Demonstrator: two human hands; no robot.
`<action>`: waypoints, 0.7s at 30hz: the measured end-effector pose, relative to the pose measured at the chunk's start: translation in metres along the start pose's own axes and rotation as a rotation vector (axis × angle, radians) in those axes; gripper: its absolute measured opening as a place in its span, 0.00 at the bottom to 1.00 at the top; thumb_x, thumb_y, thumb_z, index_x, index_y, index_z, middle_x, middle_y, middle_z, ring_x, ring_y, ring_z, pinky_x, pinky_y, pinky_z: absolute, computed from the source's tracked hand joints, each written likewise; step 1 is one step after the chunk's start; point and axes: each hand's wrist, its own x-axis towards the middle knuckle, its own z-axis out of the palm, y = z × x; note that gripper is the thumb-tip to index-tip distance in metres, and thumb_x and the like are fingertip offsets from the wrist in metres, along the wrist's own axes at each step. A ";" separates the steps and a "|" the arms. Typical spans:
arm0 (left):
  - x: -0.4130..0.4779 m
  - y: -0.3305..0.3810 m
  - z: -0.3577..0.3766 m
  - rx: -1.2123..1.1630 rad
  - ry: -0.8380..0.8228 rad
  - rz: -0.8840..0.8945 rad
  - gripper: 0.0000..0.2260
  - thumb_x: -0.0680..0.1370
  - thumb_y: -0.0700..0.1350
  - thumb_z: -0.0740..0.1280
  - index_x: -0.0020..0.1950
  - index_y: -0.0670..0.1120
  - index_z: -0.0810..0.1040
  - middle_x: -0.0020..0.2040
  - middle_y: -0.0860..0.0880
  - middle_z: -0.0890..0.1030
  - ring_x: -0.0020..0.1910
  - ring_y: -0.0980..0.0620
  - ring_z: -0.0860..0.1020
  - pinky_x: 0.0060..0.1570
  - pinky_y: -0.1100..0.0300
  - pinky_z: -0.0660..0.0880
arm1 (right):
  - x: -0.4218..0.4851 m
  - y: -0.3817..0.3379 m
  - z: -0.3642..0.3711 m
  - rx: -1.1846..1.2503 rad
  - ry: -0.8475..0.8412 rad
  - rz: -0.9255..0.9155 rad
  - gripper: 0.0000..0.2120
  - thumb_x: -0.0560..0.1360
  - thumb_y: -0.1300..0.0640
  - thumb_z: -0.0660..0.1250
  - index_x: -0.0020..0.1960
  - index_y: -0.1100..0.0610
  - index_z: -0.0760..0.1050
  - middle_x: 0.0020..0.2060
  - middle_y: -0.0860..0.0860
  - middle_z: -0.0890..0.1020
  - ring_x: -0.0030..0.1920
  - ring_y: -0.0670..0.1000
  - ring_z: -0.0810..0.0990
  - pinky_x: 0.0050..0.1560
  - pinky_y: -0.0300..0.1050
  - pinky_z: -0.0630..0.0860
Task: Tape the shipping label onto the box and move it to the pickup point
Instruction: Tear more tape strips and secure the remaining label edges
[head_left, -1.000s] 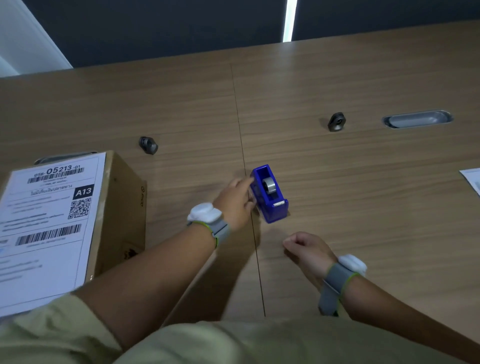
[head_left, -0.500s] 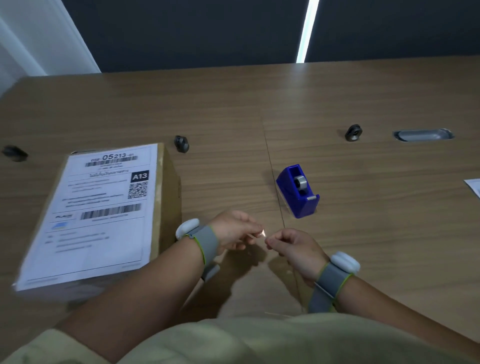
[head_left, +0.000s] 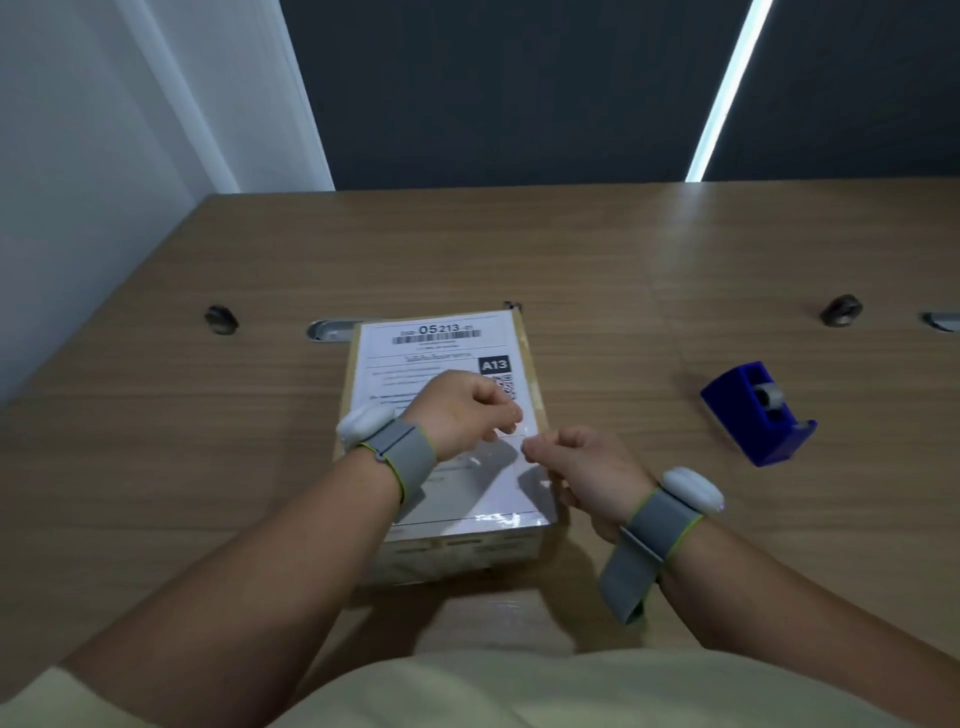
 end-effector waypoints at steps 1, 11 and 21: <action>-0.002 -0.009 -0.019 -0.017 0.025 -0.010 0.05 0.75 0.44 0.70 0.40 0.46 0.83 0.38 0.52 0.84 0.34 0.56 0.78 0.37 0.62 0.76 | 0.002 -0.010 0.021 0.019 -0.009 -0.008 0.09 0.71 0.53 0.71 0.34 0.54 0.79 0.32 0.52 0.77 0.31 0.48 0.71 0.30 0.42 0.67; 0.027 -0.052 -0.117 -0.011 0.140 -0.142 0.05 0.74 0.40 0.71 0.46 0.38 0.83 0.39 0.45 0.84 0.29 0.56 0.79 0.38 0.62 0.79 | 0.052 -0.063 0.125 -0.034 -0.079 0.108 0.09 0.71 0.59 0.67 0.32 0.55 0.74 0.36 0.58 0.76 0.25 0.51 0.67 0.25 0.39 0.64; 0.042 -0.088 -0.139 0.133 0.243 -0.154 0.06 0.73 0.40 0.73 0.37 0.42 0.79 0.32 0.48 0.80 0.22 0.59 0.76 0.27 0.68 0.75 | 0.076 -0.074 0.179 -0.261 0.050 0.006 0.13 0.70 0.63 0.68 0.29 0.56 0.68 0.32 0.55 0.79 0.36 0.56 0.83 0.39 0.47 0.77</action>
